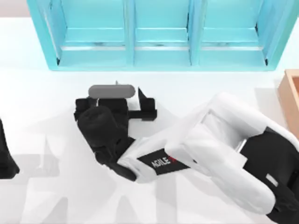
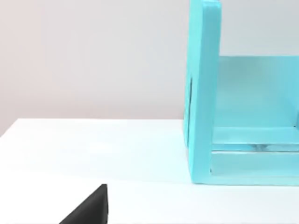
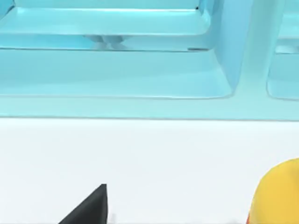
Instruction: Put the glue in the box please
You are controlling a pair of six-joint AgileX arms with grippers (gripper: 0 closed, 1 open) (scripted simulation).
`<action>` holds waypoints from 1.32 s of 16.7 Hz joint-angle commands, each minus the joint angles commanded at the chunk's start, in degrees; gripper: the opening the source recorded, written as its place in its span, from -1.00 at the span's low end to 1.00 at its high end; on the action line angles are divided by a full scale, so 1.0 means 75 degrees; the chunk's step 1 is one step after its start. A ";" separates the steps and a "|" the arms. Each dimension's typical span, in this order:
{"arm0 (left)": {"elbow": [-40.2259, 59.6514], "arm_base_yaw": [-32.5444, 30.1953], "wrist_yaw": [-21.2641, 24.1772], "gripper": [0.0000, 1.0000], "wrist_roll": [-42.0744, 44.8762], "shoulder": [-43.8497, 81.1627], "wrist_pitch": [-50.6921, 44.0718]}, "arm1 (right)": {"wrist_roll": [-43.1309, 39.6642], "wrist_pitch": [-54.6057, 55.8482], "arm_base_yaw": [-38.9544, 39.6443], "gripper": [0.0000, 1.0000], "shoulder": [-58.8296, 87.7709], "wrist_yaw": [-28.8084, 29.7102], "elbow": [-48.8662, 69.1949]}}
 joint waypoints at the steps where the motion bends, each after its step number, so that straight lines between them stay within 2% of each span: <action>1: 0.0000 0.0000 0.0000 1.00 0.0000 0.0000 0.0000 | 0.0000 0.0000 0.0000 1.00 0.0000 0.0000 0.0000; 14: 0.0000 0.0000 0.0000 1.00 0.0000 0.0000 0.0000 | 0.0000 0.0000 0.0000 -0.96 0.0000 0.0000 0.0000; 22: 0.0000 0.0000 0.0000 1.00 0.0000 0.0000 0.0000 | 0.0000 0.0000 0.0000 -1.00 0.0000 0.0000 0.0000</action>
